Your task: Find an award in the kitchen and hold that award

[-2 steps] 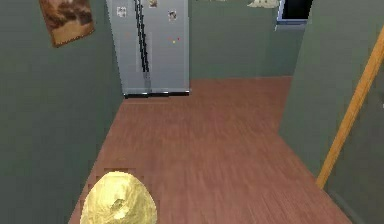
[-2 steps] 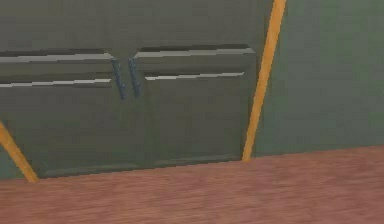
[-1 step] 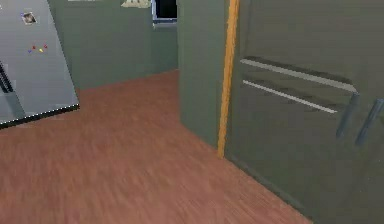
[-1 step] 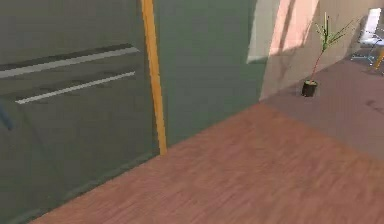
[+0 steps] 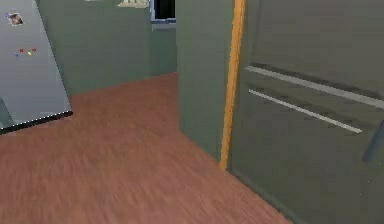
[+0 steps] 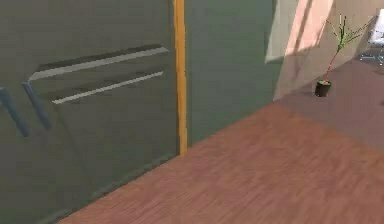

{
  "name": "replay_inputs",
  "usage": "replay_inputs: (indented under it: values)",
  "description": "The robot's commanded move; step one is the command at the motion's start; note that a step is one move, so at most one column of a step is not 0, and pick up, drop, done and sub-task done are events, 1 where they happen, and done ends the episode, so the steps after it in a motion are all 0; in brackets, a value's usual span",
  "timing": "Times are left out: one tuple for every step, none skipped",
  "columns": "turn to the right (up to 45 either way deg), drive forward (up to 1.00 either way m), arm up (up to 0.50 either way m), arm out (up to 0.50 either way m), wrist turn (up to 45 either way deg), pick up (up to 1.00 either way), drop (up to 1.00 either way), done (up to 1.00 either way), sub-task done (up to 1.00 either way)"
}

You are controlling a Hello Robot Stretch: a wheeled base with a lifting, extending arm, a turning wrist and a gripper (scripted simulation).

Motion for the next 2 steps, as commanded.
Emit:
replay_inputs:
  values:
    - [24.0, 0.0, 0.0, 0.0, 0.0, 0.0, 0.0, 0.0, 0.0]
    - [0.0, 0.65, 0.0, 0.0, 0.0, 0.0, 0.0, 0.0, 0.0]
